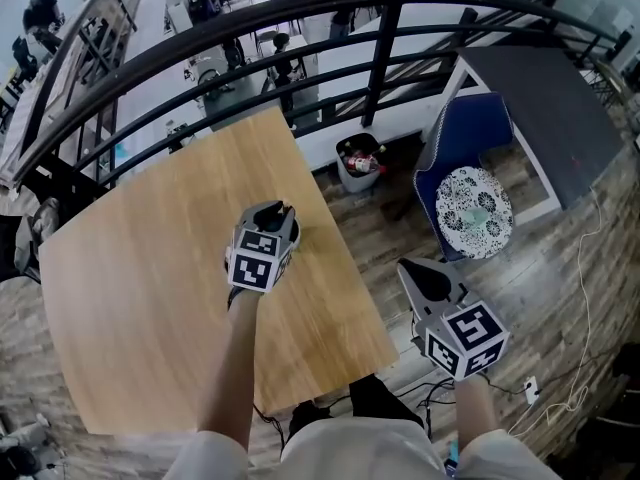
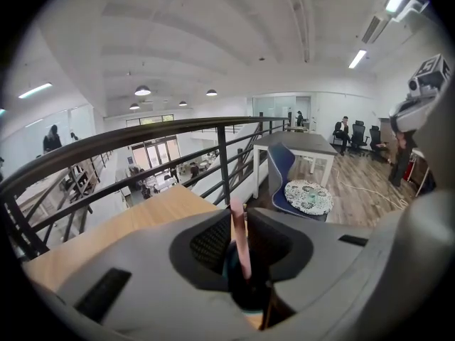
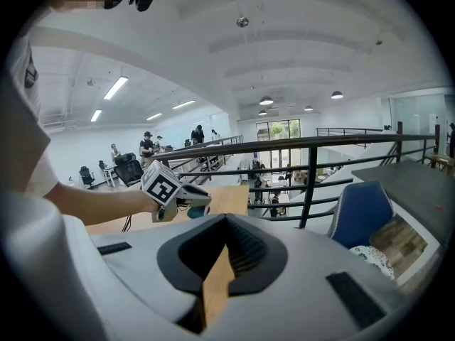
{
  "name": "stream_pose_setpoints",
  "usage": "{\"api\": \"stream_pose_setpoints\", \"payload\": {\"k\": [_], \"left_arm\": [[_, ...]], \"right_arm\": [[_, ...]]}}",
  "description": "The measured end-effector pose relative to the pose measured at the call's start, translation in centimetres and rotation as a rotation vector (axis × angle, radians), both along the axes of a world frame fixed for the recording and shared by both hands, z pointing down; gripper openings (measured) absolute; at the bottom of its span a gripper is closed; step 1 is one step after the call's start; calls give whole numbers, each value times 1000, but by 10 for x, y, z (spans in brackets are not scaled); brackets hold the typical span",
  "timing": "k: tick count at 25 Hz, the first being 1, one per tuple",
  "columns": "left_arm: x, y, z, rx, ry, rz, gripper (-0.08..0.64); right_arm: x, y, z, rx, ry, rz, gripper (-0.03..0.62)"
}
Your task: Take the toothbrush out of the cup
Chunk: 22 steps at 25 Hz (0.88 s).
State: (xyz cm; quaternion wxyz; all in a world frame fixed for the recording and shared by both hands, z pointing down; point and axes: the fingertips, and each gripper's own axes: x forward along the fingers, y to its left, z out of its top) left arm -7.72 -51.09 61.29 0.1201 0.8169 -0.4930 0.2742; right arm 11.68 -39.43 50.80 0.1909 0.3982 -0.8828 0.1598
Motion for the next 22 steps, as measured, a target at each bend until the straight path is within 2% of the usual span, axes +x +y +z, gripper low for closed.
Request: {"api": "stream_pose_setpoints", "payload": {"k": [10,13,22], "left_arm": [[1,-2,4,-9,4,21,101],[3,-3,1,-10,9,25,73],[6,3,-12,8,27,48,69]], "right_arm": [[-3,0,3,-11,2,2,5],[-1,-1,1,-12,2,5,5],[1,6,-5,-5,1,23,5]]}}
